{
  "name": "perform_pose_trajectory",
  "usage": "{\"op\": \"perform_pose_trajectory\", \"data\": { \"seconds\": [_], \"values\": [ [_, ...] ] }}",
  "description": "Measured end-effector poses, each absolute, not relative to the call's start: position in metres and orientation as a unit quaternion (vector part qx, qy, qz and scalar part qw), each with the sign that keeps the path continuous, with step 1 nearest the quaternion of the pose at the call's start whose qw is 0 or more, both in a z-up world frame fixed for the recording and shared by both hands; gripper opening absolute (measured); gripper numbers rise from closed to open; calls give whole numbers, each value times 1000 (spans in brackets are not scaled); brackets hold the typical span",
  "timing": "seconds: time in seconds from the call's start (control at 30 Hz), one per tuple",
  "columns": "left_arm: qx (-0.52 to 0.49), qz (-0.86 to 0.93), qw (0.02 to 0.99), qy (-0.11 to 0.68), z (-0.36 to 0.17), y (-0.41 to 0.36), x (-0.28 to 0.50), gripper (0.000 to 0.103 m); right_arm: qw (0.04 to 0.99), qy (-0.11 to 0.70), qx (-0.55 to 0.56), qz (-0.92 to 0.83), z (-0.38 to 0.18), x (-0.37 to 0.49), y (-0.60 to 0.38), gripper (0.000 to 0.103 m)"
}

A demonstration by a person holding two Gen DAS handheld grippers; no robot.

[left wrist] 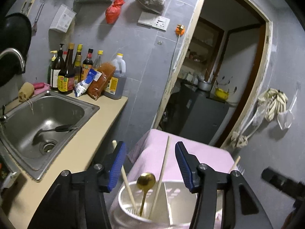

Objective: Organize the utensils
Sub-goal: 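Open the right tool to drop the scissors while the left tool releases the chopstick into the holder, then move both tools back down over the knife, spoons and chopstick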

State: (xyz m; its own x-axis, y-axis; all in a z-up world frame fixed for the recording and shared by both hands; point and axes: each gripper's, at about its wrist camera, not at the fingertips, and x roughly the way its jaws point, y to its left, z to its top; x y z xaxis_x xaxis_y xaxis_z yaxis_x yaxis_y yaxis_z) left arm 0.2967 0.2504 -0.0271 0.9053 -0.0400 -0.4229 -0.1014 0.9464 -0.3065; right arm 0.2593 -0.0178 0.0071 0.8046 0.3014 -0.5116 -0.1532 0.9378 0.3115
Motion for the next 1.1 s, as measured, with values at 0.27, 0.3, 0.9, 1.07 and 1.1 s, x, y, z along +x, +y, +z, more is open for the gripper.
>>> {"op": "perform_pose_trajectory", "data": {
  "seconds": [0.27,0.3,0.9,1.07,1.1],
  "values": [
    [-145,-3,967,208,-6,233,264,84,967,236,92,36,32,221,-53,93],
    [-141,-7,968,207,-3,229,260,85,969,230,82,29,36,215,-56,93],
    [-88,-93,972,195,14,120,202,101,980,180,1,-81,68,140,-143,101],
    [-77,-101,971,203,8,83,203,101,978,194,0,-83,65,149,-175,101],
    [-76,-101,971,205,7,79,203,101,977,199,0,-82,63,153,-182,101]
  ]
}}
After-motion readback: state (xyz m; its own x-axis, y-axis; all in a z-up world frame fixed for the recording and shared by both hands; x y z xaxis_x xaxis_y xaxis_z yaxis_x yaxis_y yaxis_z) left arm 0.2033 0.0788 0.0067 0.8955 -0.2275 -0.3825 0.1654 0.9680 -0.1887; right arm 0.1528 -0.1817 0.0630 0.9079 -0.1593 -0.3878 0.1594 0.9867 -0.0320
